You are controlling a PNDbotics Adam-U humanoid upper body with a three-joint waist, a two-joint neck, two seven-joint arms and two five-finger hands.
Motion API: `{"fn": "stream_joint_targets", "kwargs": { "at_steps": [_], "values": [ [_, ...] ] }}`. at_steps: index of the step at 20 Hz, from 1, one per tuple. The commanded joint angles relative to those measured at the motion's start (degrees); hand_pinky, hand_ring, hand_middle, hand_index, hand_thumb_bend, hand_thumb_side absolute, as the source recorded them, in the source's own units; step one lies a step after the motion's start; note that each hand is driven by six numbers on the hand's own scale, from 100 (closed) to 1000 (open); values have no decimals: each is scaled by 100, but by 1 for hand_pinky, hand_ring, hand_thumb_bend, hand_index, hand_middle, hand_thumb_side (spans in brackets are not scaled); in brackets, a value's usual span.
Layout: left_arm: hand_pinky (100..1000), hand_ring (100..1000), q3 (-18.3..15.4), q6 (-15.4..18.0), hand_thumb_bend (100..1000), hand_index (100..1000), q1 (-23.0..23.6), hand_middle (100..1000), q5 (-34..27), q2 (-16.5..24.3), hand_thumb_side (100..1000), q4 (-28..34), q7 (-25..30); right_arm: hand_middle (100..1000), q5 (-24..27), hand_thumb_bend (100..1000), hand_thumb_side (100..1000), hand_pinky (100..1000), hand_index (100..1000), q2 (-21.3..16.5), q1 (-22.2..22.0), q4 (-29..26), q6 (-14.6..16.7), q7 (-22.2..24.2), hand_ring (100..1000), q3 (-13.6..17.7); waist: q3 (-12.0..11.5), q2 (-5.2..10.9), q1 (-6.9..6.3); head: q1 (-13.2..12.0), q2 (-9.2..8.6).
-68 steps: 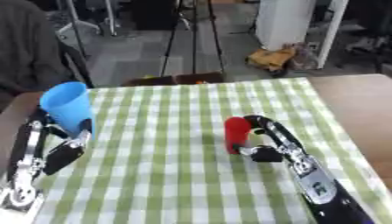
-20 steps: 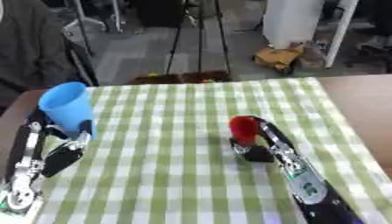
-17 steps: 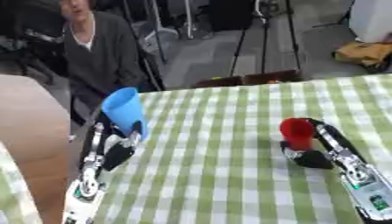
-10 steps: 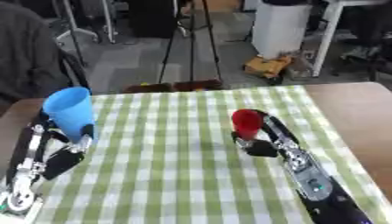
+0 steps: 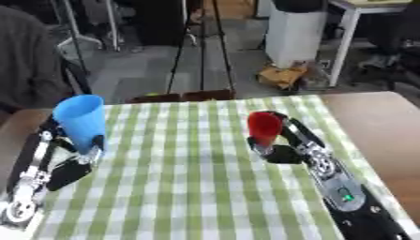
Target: Pour the contents of one cup into another cup.
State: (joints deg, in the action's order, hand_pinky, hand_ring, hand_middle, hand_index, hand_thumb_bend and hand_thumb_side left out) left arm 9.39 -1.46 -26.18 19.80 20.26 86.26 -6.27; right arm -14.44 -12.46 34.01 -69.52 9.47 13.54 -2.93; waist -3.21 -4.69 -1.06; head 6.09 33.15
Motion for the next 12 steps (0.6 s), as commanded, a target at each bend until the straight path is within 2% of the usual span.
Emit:
{"fn": "stream_joint_targets", "kwargs": {
  "at_steps": [1, 12],
  "values": [
    [514, 518, -20, -5, 100, 732, -63, 576, 34, 200, 262, 192, 126, 695, 218, 156, 151, 832, 840, -136, 43, -278, -30, 173, 805, -80, 3, 104, -2, 7, 42],
    [518, 519, 12, -40, 100, 731, -101, 575, 54, 258, 249, 357, 430, 695, 441, 250, 162, 832, 841, -32, -124, -520, -122, 435, 805, -212, 7, 148, -22, 29, 68]
  ]
}}
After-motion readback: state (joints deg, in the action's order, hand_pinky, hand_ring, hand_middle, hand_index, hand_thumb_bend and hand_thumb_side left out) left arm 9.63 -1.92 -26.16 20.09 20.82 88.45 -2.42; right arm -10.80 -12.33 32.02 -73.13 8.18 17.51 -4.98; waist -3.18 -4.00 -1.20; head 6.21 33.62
